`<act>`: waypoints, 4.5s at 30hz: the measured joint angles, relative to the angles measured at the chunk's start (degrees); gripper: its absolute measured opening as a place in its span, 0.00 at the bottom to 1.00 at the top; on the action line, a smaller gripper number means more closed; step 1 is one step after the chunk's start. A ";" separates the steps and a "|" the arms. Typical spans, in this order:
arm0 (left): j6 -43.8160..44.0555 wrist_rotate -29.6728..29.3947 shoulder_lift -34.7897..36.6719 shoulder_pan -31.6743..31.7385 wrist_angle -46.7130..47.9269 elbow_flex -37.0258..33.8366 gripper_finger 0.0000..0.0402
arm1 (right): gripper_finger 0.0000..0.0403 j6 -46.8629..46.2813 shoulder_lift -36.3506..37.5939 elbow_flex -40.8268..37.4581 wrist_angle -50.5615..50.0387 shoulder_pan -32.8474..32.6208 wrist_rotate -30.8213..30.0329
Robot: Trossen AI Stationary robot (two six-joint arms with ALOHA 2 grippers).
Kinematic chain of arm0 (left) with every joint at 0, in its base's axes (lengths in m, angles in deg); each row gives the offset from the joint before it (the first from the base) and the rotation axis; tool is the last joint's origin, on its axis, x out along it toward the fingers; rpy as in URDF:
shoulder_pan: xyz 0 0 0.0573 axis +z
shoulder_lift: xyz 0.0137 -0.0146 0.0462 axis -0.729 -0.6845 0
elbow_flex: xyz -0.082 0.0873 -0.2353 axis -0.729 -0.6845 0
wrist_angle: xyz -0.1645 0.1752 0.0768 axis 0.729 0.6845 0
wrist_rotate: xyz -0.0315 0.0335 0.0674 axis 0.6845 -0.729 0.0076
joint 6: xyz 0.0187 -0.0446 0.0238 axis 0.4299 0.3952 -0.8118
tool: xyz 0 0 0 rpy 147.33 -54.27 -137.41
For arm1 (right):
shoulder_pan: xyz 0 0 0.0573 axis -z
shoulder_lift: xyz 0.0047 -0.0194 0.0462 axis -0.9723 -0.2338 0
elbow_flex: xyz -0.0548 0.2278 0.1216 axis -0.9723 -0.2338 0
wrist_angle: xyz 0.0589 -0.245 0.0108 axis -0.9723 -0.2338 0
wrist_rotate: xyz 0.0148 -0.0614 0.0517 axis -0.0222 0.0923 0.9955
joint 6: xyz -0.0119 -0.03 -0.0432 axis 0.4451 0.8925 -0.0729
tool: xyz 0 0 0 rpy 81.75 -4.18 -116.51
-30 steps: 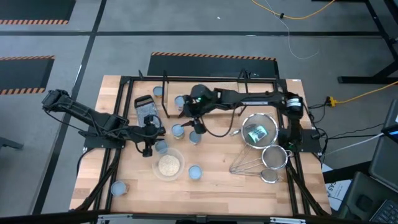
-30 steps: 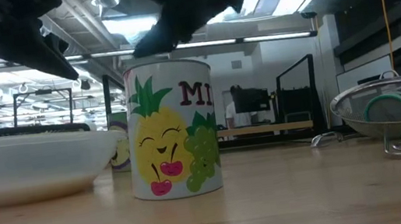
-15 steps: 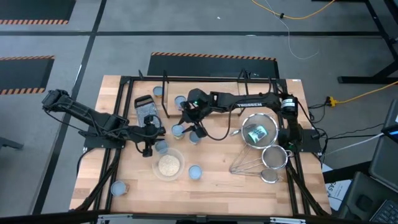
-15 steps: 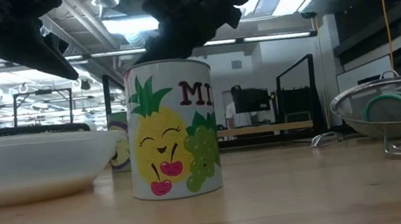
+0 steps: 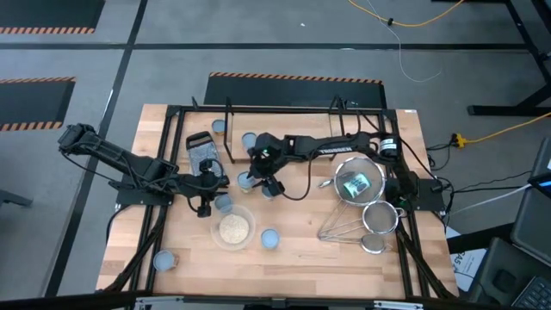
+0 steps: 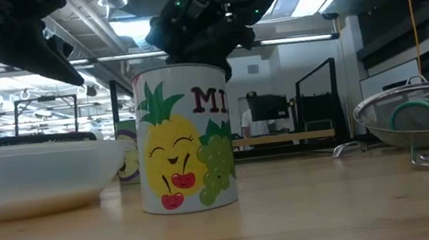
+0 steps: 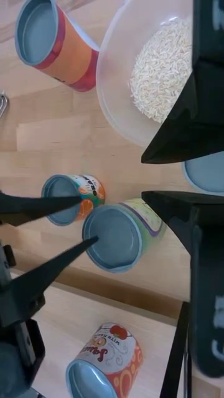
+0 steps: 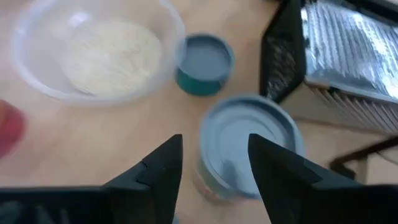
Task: Pick and place cans onto a shelf
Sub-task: Put the green chicken soup can on the shelf
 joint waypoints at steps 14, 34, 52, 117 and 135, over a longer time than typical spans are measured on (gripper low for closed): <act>0.00 0.00 0.00 0.00 0.00 0.00 0.18 | 0.42 0.03 -0.27 0.00 -2.55 0.00 -1.88; -0.01 -0.01 0.00 0.01 0.00 0.00 0.18 | 0.04 -0.18 -0.24 0.00 -2.84 0.02 -1.91; -0.01 -0.02 -0.02 0.02 0.00 0.00 0.18 | 0.02 -0.70 1.02 3.14 -7.76 -0.02 -2.08; -0.17 -0.01 0.00 0.02 0.00 0.00 0.18 | 0.02 4.06 -9.71 29.51 -18.43 22.64 5.76; -0.17 0.00 0.00 0.02 0.01 0.00 0.18 | 0.02 4.15 -11.22 29.51 -22.67 22.71 7.08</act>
